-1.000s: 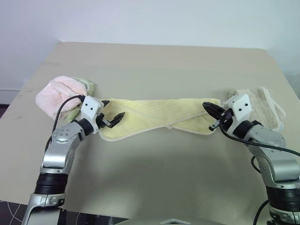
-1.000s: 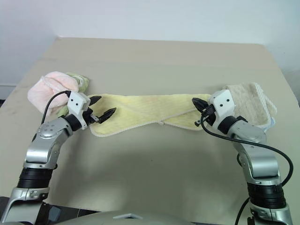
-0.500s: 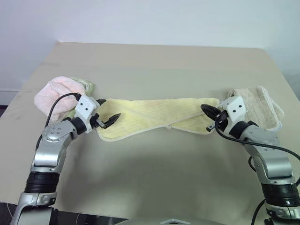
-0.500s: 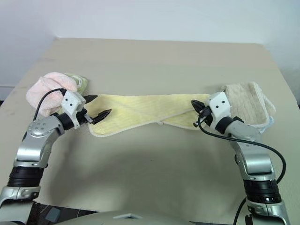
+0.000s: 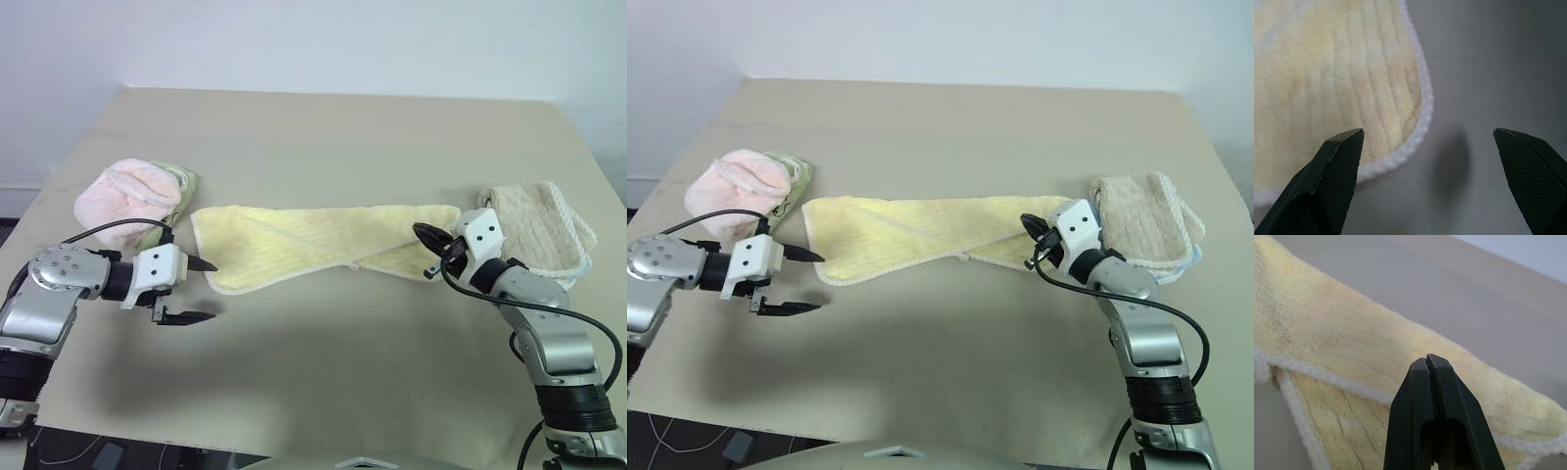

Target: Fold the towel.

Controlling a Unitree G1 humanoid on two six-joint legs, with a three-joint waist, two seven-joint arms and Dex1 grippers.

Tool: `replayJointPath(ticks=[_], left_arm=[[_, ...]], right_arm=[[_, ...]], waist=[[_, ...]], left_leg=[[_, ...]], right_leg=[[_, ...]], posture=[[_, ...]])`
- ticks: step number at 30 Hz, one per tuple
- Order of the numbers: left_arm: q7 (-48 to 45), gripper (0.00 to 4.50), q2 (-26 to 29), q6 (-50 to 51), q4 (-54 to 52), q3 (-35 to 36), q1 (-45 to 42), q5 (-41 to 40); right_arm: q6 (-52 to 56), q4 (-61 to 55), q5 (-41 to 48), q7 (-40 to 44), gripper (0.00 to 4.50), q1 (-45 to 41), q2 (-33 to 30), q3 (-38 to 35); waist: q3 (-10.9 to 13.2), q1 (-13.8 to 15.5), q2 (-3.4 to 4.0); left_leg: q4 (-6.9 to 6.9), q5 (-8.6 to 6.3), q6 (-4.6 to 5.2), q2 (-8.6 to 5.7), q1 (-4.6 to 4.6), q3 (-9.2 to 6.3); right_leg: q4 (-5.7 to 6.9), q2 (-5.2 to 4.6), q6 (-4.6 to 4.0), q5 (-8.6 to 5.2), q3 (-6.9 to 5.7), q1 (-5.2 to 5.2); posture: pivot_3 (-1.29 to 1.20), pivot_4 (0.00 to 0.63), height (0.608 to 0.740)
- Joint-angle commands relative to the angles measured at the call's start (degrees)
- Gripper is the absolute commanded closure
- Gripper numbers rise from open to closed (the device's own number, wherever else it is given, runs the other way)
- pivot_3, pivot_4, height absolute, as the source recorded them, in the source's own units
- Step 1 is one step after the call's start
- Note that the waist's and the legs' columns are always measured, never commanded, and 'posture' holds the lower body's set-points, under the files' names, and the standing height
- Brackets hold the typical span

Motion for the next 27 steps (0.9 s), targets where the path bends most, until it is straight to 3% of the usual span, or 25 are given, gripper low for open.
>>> replayJointPath(ticks=[1, 11, 17, 24, 27], left_arm=[[-0.5, 0.05, -1.0, -6.9, 4.9, -3.1, -3.6, 5.0], [-0.5, 0.05, -6.9, -10.4, 14.4, -8.0, -12.8, 9.0], [-0.7, 1.96, -9.9, -9.8, 19.1, -8.0, -17.6, 9.5], [-1.8, 4.32, -10.1, -9.3, 17.6, -7.7, -17.0, 8.5], [-1.8, 4.46, -9.7, -8.6, 15.8, -7.3, -16.0, 7.9]], right_arm=[[-1.0, -1.7, -0.1, -0.7, 4.5, 0.1, 0.5, -0.6], [-0.5, -3.2, -0.1, -1.7, 4.5, 0.9, 0.7, -1.0], [0.0, -4.5, 0.0, -2.2, 4.5, 1.6, 0.7, -1.2], [0.0, -4.5, 0.0, -2.1, 4.5, 1.5, 0.2, -1.7], [-0.3, -4.3, -0.4, -1.8, 4.5, 1.0, -0.3, -1.6]], waist=[[0.0, 0.0, 0.0], [-0.1, 0.5, 0.2], [-0.1, 0.6, 0.19], [-0.1, -0.1, 0.17], [-0.1, -0.1, 0.17]], left_leg=[[-0.02, 0.0, 0.0, 0.0, 0.0, 0.0], [-0.01, 0.22, 0.07, -0.09, 0.15, 0.01], [0.01, 0.57, 0.11, -0.14, 0.16, 0.02], [-0.03, 0.62, 0.11, -0.13, 0.1, 0.03], [-0.06, 0.62, 0.11, -0.13, 0.02, 0.03]], right_leg=[[0.0, 0.0, 0.0, 0.0, 0.0, -0.02], [0.05, -0.09, 0.11, 0.1, -0.02, 0.19], [0.04, -0.12, 0.3, 0.31, 0.0, 0.22], [0.02, -0.09, 0.1, 0.48, 0.03, 0.1], [0.01, -0.1, 0.1, 0.49, 0.03, 0.01]], posture=[[0.0, 0.15, 0.731], [0.0, 0.15, 0.731], [0.0, 0.15, 0.731], [0.0, 0.15, 0.731], [0.0, 0.15, 0.731]])
